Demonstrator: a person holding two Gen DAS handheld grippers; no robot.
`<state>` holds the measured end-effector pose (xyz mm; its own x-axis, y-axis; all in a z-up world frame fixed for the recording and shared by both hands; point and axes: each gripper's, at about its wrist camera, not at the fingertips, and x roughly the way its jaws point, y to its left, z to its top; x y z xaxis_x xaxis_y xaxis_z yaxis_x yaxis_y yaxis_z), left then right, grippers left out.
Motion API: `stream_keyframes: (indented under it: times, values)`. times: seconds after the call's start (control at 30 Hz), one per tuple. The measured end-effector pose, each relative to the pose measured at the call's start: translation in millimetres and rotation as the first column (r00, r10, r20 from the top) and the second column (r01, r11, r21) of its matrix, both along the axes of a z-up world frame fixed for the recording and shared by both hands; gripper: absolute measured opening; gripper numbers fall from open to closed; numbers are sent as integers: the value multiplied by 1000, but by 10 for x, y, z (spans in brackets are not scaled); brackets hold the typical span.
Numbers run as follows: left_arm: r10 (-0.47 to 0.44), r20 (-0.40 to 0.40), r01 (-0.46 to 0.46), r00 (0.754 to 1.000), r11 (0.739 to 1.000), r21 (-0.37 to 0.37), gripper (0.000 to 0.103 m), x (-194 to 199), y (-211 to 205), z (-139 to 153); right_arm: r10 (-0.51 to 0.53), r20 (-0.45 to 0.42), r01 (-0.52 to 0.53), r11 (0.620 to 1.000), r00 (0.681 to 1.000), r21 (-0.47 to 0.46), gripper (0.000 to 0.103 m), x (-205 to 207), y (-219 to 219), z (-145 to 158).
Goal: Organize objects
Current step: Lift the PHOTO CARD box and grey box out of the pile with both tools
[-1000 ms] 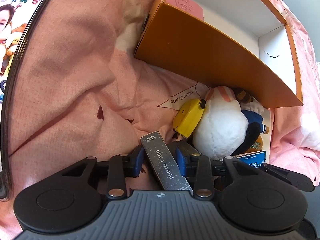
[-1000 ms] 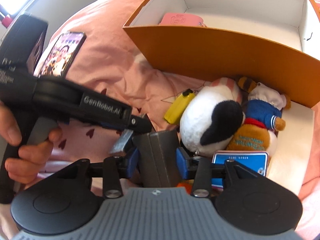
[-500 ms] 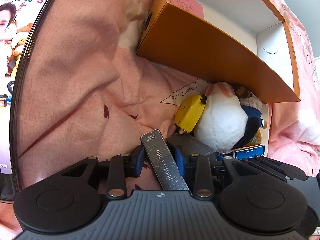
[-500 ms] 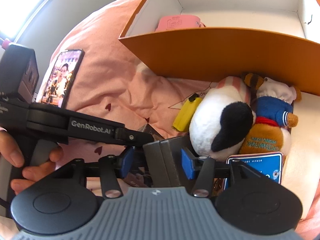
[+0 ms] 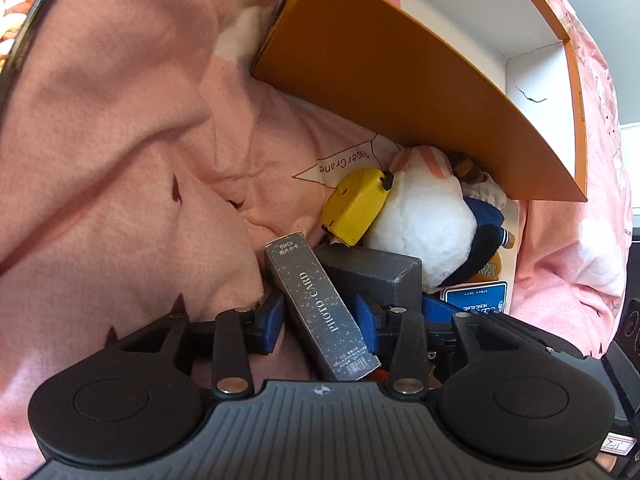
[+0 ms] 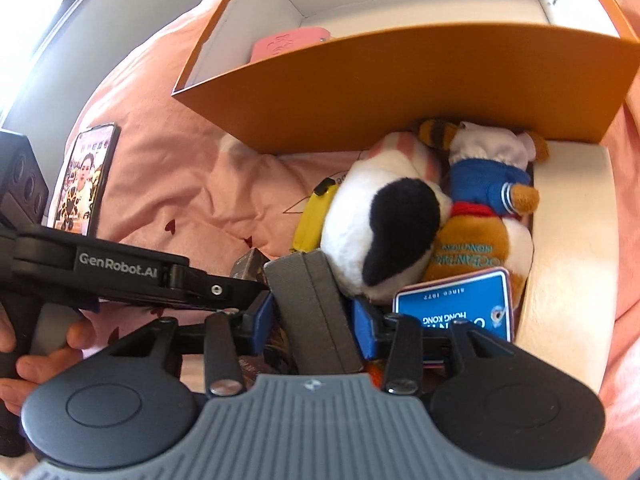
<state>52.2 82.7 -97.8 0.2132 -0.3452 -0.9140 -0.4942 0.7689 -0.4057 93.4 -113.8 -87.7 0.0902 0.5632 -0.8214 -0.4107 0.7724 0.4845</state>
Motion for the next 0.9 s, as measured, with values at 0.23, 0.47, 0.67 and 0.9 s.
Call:
stream_keyframes:
  times: [0.23, 0.47, 0.67, 0.9]
  values:
    - [-44, 13, 44, 999, 998, 34, 41, -7, -57, 39, 22, 20, -22, 1000, 1000, -8, 43, -29, 55, -29]
    - [-92, 61, 91, 994, 995, 29, 30, -88, -10, 247, 36, 94, -36, 999, 995, -8, 42, -126, -5, 199]
    - [-130, 168, 128, 977, 992, 22, 25, -97, 19, 564, -5, 126, -5, 997, 992, 83, 41, -115, -219, 543]
    - [-156, 322, 145, 934, 988, 58, 25, -26, 60, 1109, -81, 187, 48, 984, 979, 173, 41, 56, -377, 951]
